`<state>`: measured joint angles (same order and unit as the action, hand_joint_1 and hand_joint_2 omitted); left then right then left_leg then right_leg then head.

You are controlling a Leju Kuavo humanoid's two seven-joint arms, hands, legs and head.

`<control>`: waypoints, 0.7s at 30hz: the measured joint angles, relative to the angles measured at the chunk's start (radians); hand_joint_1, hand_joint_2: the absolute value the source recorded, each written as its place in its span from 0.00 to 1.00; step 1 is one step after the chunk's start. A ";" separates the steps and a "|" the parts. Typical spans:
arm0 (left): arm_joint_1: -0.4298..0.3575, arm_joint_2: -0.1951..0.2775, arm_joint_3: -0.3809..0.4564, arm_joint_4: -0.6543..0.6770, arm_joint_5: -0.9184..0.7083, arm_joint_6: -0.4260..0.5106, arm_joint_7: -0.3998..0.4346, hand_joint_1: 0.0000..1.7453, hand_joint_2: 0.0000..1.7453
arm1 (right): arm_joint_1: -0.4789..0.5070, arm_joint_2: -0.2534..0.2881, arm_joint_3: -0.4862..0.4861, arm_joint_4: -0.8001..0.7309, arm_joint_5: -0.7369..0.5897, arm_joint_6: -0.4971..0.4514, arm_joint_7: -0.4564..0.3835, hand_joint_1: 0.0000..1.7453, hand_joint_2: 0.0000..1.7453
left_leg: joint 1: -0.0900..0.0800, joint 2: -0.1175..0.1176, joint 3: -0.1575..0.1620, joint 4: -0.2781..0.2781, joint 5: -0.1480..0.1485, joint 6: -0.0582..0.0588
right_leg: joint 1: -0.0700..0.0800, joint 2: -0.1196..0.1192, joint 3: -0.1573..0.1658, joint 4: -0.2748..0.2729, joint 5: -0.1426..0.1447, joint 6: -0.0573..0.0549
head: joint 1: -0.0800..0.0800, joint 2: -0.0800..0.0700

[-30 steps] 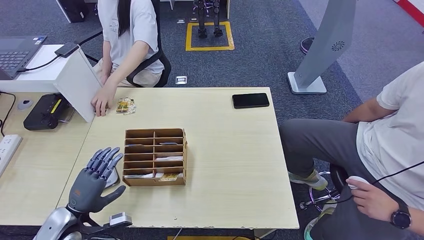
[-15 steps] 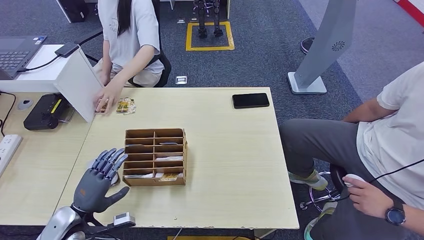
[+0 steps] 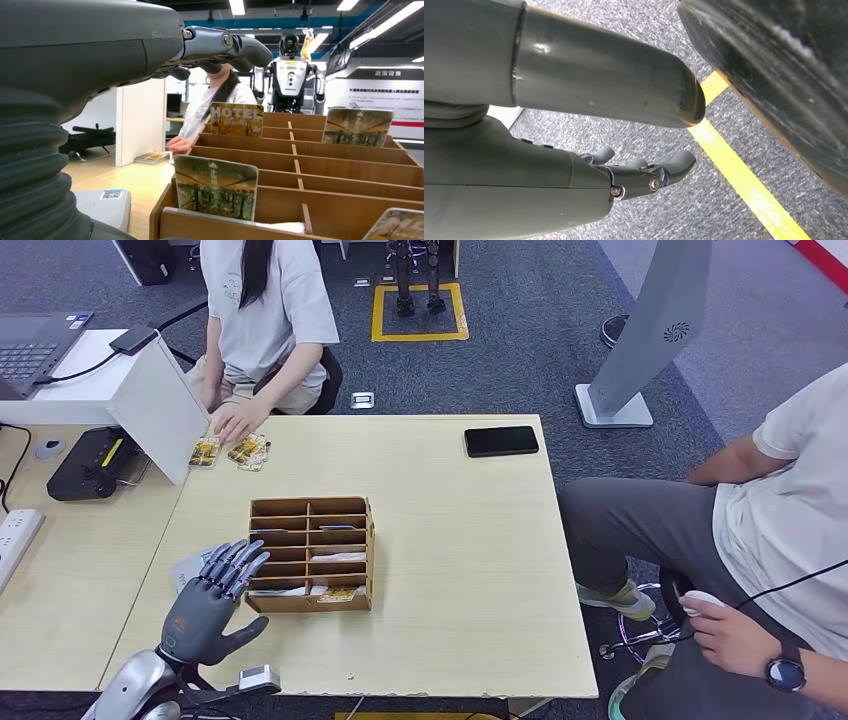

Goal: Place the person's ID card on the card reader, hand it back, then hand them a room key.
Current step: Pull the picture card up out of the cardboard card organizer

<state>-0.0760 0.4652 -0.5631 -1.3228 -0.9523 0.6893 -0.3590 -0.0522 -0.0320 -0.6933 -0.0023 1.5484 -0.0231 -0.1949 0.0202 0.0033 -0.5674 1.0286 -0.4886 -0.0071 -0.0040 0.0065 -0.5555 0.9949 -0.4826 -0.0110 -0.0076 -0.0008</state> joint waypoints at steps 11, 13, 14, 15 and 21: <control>-0.017 0.000 -0.023 0.026 0.015 0.000 0.019 0.00 1.00 | 0.000 0.000 0.012 0.000 0.000 -0.012 0.000 0.00 0.00 | 0.000 0.000 0.000 0.000 0.000 0.000 | 0.000 0.000 0.000 0.000 0.000 0.000 | 0.000 0.000; -0.017 -0.001 -0.025 0.026 0.013 0.000 0.028 0.00 1.00 | 0.000 0.000 0.013 0.000 0.000 -0.012 0.000 0.00 0.00 | 0.000 0.000 0.000 0.000 0.000 0.000 | 0.000 0.000 0.000 0.000 0.000 0.000 | 0.000 0.000; -0.018 -0.002 -0.025 0.026 0.011 0.000 0.033 0.00 1.00 | 0.000 0.000 0.014 0.000 0.000 -0.013 0.000 0.00 0.00 | 0.000 0.000 0.000 0.000 0.000 0.000 | 0.000 0.000 0.000 0.000 0.000 0.000 | 0.000 0.000; -0.018 -0.004 -0.025 0.027 0.010 0.000 0.037 0.00 1.00 | 0.000 0.000 0.014 0.000 0.000 -0.014 0.000 0.00 0.00 | 0.000 0.000 0.000 0.000 0.000 0.000 | 0.000 0.000 0.000 0.000 0.000 0.000 | 0.000 0.000; -0.026 -0.018 -0.025 0.035 0.004 0.000 0.052 0.00 1.00 | 0.000 0.000 0.014 0.000 0.000 -0.016 0.000 0.00 0.00 | 0.000 0.000 0.000 0.000 0.000 0.000 | 0.000 0.000 0.000 0.000 0.000 0.000 | 0.000 0.000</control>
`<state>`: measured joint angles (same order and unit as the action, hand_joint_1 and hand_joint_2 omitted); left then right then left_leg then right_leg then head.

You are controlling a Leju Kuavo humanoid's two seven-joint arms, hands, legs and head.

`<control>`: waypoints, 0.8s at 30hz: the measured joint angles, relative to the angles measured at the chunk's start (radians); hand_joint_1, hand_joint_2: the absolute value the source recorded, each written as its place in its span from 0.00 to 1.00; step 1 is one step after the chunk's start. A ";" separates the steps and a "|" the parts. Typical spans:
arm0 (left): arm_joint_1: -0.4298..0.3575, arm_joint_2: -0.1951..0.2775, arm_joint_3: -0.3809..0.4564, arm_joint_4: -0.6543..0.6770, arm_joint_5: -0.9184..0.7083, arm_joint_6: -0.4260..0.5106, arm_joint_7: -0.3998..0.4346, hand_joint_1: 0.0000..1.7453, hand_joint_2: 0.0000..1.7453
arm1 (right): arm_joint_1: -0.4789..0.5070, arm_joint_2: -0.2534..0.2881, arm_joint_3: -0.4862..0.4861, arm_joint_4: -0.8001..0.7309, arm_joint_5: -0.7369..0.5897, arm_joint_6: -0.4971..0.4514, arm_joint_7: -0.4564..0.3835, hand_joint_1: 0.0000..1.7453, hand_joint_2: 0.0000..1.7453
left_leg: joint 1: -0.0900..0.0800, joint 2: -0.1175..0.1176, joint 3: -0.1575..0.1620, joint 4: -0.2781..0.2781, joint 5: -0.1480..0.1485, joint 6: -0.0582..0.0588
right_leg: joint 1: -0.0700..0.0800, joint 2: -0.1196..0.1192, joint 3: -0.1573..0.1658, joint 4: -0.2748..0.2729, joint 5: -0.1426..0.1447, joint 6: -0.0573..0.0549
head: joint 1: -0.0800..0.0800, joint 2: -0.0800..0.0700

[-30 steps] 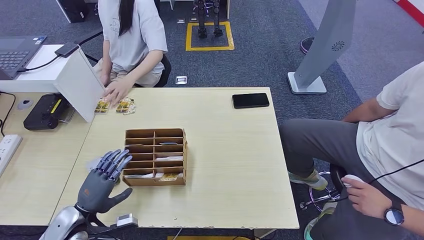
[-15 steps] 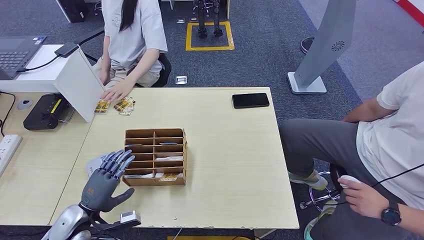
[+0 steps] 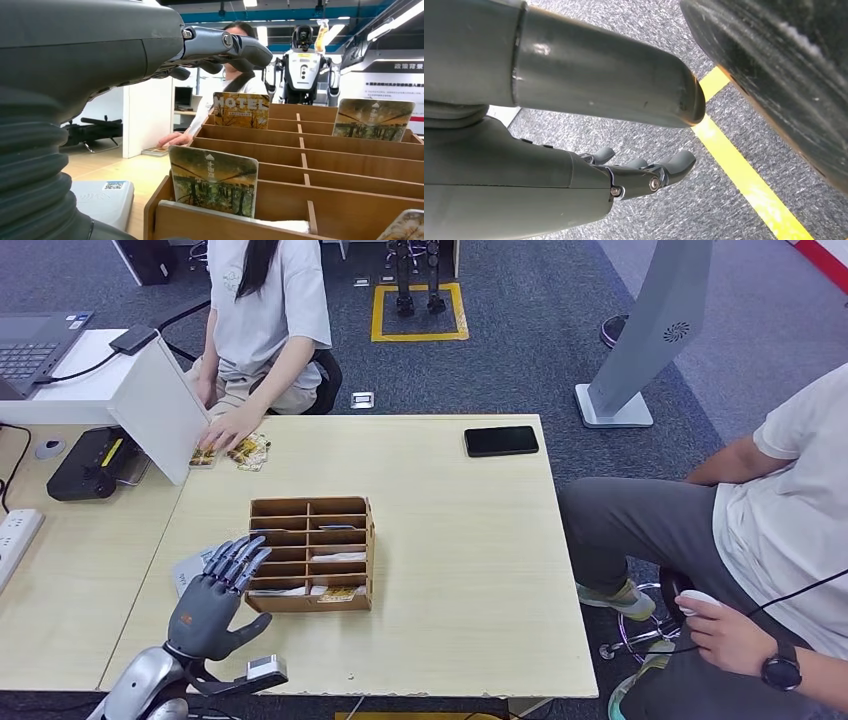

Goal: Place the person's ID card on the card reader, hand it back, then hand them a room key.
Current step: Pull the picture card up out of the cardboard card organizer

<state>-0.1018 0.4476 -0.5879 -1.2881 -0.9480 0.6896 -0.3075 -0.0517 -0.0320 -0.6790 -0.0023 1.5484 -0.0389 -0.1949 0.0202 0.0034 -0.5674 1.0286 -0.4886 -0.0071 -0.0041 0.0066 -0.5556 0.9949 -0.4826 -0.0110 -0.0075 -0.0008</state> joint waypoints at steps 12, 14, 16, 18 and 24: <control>-0.005 -0.009 0.000 0.007 0.009 0.000 0.001 0.00 1.00 | 0.000 0.000 0.000 0.000 0.000 -0.001 0.000 0.00 0.00 | 0.000 0.000 0.000 0.000 0.000 0.000 | 0.000 0.000 0.000 0.000 0.000 0.000 | 0.000 0.000; -0.005 -0.010 0.000 0.008 0.012 0.000 0.000 0.00 1.00 | 0.000 0.000 0.000 0.000 0.000 -0.002 -0.001 0.00 0.00 | 0.000 0.000 0.000 0.000 0.000 0.000 | 0.000 0.000 0.000 0.000 0.000 0.000 | 0.000 0.000; -0.005 -0.012 0.000 0.009 0.014 0.000 -0.001 0.00 1.00 | 0.000 0.000 0.000 0.000 0.000 -0.005 -0.001 0.00 0.00 | 0.000 0.000 0.000 0.000 0.000 0.000 | 0.000 0.000 0.000 0.000 0.000 0.000 | 0.000 0.000; -0.005 -0.014 0.000 0.010 0.015 0.000 -0.001 0.00 1.00 | 0.000 0.000 0.001 0.000 0.000 -0.009 -0.003 0.00 0.00 | 0.000 0.000 0.000 0.000 0.000 0.000 | 0.000 0.000 0.000 0.000 0.000 0.000 | 0.000 0.000; -0.006 -0.018 0.000 0.012 0.015 0.000 -0.002 0.00 1.00 | 0.000 0.000 0.001 0.000 0.000 -0.012 -0.006 0.00 0.00 | 0.000 0.000 0.000 0.000 0.000 0.000 | 0.000 0.000 0.000 0.000 0.000 0.000 | 0.000 0.000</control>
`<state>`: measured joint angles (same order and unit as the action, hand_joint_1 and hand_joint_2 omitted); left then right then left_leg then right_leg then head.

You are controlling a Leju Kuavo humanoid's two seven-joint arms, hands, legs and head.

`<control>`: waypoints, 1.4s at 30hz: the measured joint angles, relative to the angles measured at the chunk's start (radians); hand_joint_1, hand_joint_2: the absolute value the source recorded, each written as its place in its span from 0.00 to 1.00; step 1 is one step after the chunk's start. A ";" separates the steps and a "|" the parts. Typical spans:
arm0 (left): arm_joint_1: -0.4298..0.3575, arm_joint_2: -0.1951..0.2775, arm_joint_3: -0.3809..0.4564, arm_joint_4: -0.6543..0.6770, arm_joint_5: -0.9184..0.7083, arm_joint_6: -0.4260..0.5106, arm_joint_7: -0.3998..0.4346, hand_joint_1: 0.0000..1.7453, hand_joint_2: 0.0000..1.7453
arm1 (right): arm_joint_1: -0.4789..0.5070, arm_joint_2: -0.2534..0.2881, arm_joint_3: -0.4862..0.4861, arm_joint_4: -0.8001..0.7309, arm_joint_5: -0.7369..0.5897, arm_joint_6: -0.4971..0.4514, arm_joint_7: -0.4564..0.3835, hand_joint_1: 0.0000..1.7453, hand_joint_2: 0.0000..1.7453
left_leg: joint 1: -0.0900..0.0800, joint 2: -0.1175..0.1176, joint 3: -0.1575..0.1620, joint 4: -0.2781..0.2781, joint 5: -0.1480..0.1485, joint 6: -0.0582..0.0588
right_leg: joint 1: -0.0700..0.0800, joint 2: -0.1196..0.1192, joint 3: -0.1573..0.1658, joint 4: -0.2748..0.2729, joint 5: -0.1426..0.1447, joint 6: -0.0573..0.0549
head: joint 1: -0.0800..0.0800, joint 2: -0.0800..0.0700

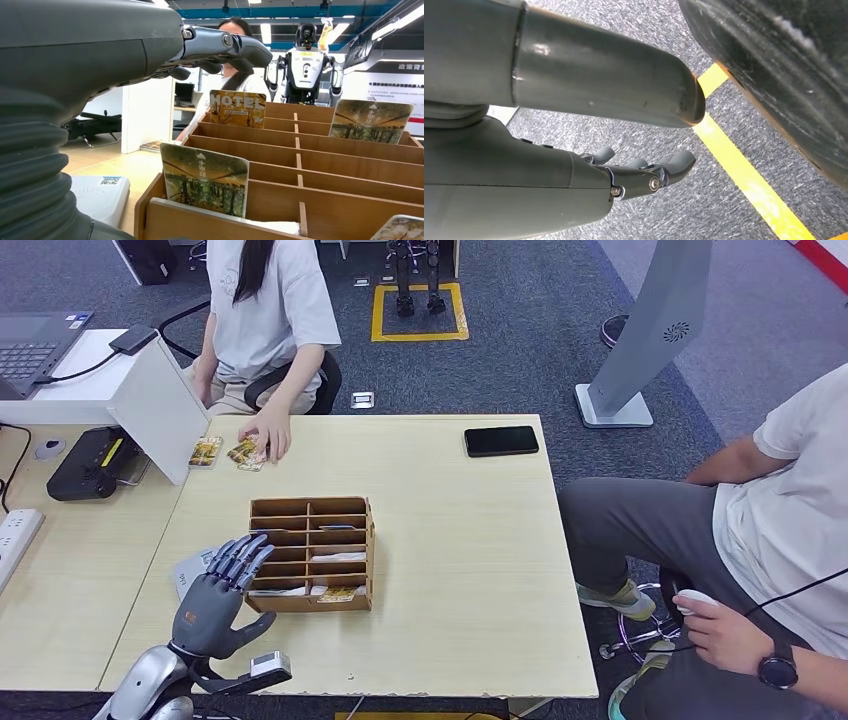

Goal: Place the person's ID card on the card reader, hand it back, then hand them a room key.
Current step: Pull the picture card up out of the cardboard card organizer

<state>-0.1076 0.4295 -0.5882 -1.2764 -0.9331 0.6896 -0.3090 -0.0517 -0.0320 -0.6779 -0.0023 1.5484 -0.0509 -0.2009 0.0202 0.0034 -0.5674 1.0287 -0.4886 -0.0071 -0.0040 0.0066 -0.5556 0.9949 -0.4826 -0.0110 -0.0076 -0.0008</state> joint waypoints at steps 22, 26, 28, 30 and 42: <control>-0.005 -0.013 0.000 0.013 0.002 0.000 -0.011 0.00 1.00 | 0.008 -0.017 -0.025 0.000 -0.004 0.034 0.064 0.00 0.00 | 0.000 0.000 0.000 0.000 0.000 0.000 | 0.000 0.000 0.000 0.000 0.000 0.000 | 0.000 0.000; -0.006 -0.015 0.000 0.014 0.001 0.000 -0.009 0.00 1.00 | 0.008 -0.017 -0.028 0.000 -0.003 0.033 0.063 0.00 0.00 | 0.000 0.000 0.000 0.000 0.000 0.000 | 0.000 0.000 0.000 0.000 0.000 0.000 | 0.000 0.000; -0.006 -0.015 0.000 0.014 -0.001 0.000 -0.003 0.00 1.00 | 0.008 -0.017 -0.028 0.000 -0.001 0.029 0.058 0.00 0.00 | 0.000 0.000 0.000 0.000 0.000 0.000 | 0.000 0.000 0.000 0.000 0.000 0.000 | 0.000 0.000; -0.006 -0.015 0.000 0.014 -0.005 0.000 0.004 0.00 1.00 | 0.009 -0.017 -0.028 0.000 0.000 0.021 0.052 0.00 0.00 | 0.000 0.000 0.000 0.000 0.000 0.000 | 0.000 0.000 0.000 0.000 0.000 0.000 | 0.000 0.000; -0.013 -0.014 -0.013 0.022 0.015 -0.003 0.028 1.00 1.00 | 0.006 -0.012 -0.036 0.000 0.000 0.029 0.079 0.00 0.00 | 0.000 0.000 0.000 0.000 0.000 0.000 | 0.000 0.000 0.000 0.000 0.000 0.000 | 0.000 0.000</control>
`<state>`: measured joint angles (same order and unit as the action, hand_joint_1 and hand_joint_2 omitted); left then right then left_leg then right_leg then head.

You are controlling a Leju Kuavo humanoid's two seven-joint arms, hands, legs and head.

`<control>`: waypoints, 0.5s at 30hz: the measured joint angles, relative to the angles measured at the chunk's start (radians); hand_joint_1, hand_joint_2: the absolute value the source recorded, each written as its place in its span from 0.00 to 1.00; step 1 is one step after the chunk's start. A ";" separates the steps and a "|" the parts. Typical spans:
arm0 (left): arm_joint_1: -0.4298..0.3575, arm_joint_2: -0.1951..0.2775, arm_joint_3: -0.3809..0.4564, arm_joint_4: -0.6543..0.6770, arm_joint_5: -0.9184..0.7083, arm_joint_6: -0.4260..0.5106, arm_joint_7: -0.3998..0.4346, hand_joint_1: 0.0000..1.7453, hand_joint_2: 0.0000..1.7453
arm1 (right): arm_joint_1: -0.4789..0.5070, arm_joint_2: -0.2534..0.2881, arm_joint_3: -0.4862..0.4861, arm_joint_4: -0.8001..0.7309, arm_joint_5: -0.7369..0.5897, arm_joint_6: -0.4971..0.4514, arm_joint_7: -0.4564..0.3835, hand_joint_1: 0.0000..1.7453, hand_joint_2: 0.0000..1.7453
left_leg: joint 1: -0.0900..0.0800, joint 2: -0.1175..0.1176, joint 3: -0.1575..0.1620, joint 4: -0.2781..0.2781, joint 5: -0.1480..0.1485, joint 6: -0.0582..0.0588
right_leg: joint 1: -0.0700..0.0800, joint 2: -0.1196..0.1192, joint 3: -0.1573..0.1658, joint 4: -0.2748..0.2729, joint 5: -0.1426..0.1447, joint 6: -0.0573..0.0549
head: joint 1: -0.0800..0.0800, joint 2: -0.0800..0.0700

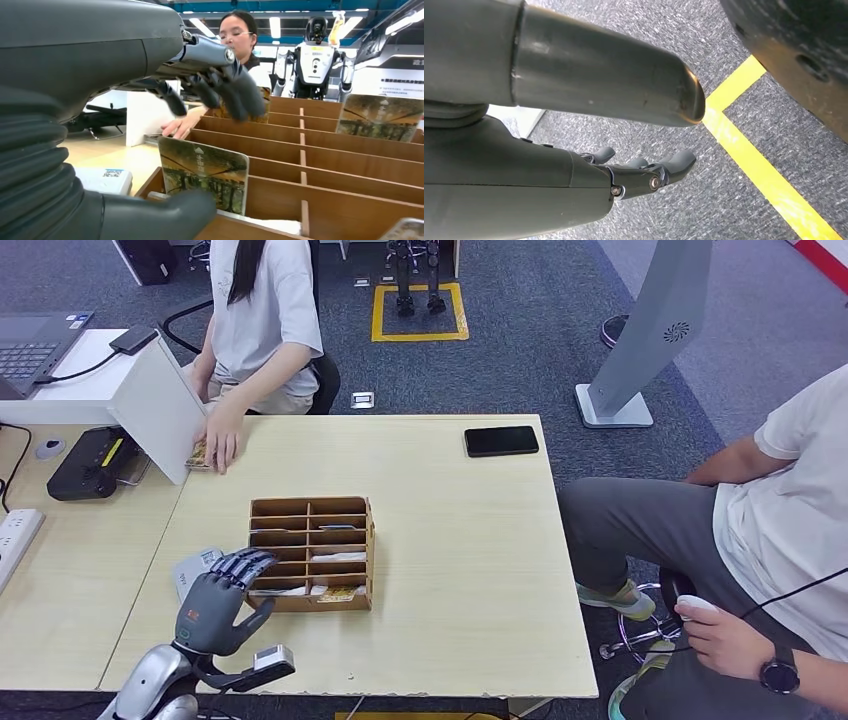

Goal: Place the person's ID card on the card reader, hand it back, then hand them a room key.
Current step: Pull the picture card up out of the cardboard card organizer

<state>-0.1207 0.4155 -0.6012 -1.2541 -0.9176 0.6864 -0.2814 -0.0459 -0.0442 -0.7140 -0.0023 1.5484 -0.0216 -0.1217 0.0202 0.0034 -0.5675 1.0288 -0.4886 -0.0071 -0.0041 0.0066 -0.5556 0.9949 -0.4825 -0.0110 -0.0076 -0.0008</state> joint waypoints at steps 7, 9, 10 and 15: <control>-0.005 0.003 -0.013 0.005 0.010 0.001 0.006 1.00 1.00 | -0.003 0.002 -0.013 0.000 0.000 0.005 0.009 0.00 0.00 | 0.000 0.000 0.000 0.000 0.000 0.000 | 0.000 0.000 0.000 0.000 0.000 0.000 | 0.000 0.000; -0.007 0.004 -0.014 0.005 0.012 0.001 0.008 1.00 1.00 | -0.004 0.002 -0.015 0.000 0.000 0.005 0.011 0.00 0.00 | 0.000 0.000 0.000 0.000 0.000 0.000 | 0.000 0.000 0.000 0.000 0.000 0.000 | 0.000 0.000; -0.008 0.004 -0.014 0.005 0.013 0.001 0.008 1.00 1.00 | -0.005 0.002 -0.016 0.000 0.000 0.005 0.011 0.00 0.00 | 0.000 0.000 0.000 0.000 0.000 0.000 | 0.000 0.000 0.000 0.000 0.000 0.000 | 0.000 0.000; -0.010 0.006 -0.019 0.006 0.014 0.001 0.008 1.00 1.00 | -0.009 0.003 -0.019 0.000 0.000 0.005 0.014 0.00 0.00 | 0.000 0.000 0.000 0.000 0.000 0.000 | 0.000 0.000 0.000 0.000 0.000 0.000 | 0.000 0.000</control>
<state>-0.1312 0.4219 -0.6199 -1.2486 -0.9037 0.6878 -0.2729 -0.0544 -0.0409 -0.7332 -0.0023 1.5484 -0.0168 -0.1076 0.0202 0.0034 -0.5675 1.0288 -0.4886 -0.0071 -0.0041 0.0067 -0.5556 0.9949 -0.4825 -0.0110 -0.0075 -0.0008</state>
